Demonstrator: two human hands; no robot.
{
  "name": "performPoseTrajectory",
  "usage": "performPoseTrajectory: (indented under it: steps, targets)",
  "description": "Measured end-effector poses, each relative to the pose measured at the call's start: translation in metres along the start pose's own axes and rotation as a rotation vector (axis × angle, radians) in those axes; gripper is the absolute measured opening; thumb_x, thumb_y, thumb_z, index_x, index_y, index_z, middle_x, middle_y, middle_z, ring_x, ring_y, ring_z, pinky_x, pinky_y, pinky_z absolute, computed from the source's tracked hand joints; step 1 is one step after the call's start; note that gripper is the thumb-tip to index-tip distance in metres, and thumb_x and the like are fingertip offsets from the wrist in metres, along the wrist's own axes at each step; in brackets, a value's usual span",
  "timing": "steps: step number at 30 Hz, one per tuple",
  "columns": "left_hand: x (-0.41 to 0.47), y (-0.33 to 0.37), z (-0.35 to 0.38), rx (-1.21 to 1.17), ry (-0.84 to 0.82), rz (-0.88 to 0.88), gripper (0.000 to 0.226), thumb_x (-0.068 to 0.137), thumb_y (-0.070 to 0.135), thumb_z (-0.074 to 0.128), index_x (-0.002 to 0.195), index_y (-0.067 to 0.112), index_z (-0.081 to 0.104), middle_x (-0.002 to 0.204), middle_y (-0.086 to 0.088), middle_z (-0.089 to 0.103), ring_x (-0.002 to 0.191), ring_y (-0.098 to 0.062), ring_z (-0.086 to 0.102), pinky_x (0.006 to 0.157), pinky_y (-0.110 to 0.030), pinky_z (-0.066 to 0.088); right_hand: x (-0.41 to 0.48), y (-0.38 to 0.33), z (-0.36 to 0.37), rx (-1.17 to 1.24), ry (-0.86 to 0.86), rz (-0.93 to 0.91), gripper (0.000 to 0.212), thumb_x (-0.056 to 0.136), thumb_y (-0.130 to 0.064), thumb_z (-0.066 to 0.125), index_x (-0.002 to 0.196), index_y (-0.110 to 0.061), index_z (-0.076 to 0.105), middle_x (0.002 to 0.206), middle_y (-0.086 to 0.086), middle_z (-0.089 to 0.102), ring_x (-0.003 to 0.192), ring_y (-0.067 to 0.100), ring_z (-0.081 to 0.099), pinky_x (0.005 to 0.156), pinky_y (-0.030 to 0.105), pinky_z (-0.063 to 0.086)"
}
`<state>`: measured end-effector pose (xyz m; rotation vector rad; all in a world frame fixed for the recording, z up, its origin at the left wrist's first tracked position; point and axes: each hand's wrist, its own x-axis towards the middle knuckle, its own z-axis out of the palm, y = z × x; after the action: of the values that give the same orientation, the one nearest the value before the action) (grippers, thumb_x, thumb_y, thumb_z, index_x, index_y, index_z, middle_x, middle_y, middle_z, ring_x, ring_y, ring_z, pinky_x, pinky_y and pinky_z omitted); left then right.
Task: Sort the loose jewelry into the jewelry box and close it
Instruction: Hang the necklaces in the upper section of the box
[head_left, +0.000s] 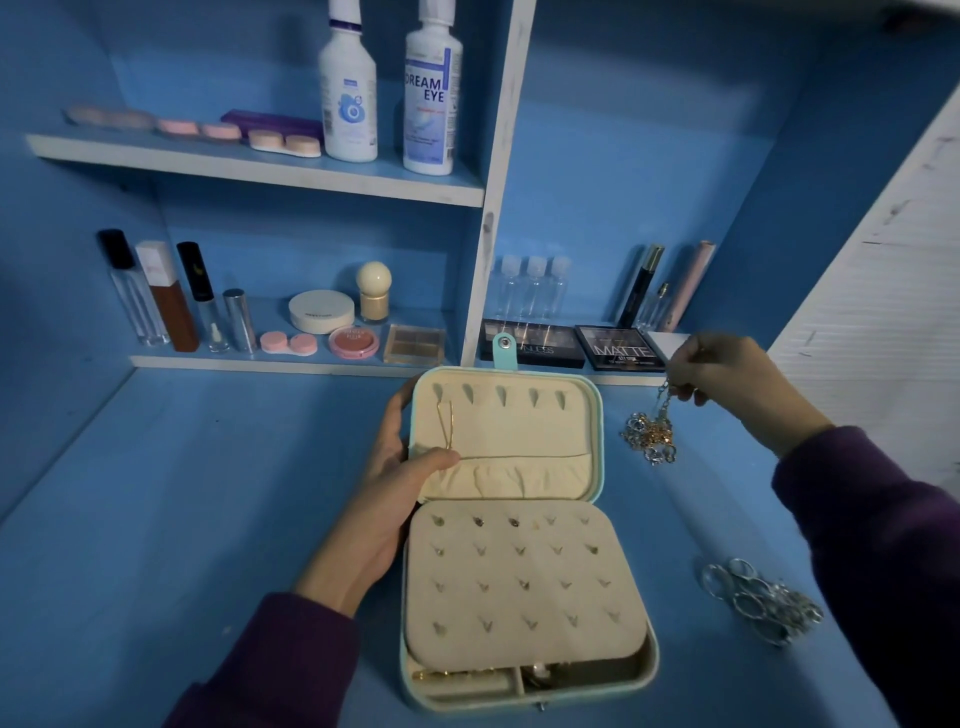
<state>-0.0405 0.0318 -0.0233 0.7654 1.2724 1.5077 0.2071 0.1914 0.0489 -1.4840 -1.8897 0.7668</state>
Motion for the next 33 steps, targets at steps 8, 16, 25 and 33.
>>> performPoseTrajectory:
  steps: [8,16,25,33]
  targets:
    - [0.001,0.000,0.000,-0.005,-0.003,-0.004,0.064,0.086,-0.006,0.058,0.130,0.039,0.043,0.106,0.004,0.065,0.083,-0.008,0.066,0.055,-0.018,0.052,-0.008,-0.016,0.000,0.382,-0.085,0.057,0.020,0.088,0.005,0.045,0.078,-0.005,0.060,0.066,0.010,0.052,0.056,0.020,0.052,0.055,0.026,0.045]
    - [0.001,-0.001,-0.001,-0.005,-0.008,0.000,0.063,0.087,-0.005,0.057,0.127,0.042,0.044,0.106,0.004,0.065,0.084,-0.008,0.066,0.055,-0.019,0.052,-0.015,-0.035,0.002,0.578,-0.224,0.050,0.022,0.085,0.003,0.042,0.079,-0.008,0.060,0.063,0.006,0.049,0.049,0.013,0.037,0.051,0.026,0.030]
    - [0.000,0.000,0.000,0.001,-0.019,0.005,0.062,0.087,-0.005,0.058,0.115,0.048,0.046,0.104,0.004,0.066,0.076,-0.004,0.068,0.055,-0.020,0.053,-0.033,-0.063,0.004,0.414,-0.384,-0.134,0.021,0.081,0.008,0.061,0.093,-0.009,0.065,0.063,0.002,0.062,0.057,0.012,0.046,0.051,0.019,0.035]
    - [-0.004,0.001,0.005,-0.049,-0.002,0.039,0.049,0.086,0.010,0.065,0.112,0.048,0.048,0.086,0.014,0.071,0.074,-0.003,0.070,0.055,-0.022,0.054,-0.049,-0.099,0.009,0.250,-0.473,-0.340,0.021,0.083,0.005,0.062,0.093,-0.013,0.068,0.072,0.005,0.066,0.066,0.017,0.055,0.063,0.019,0.046]
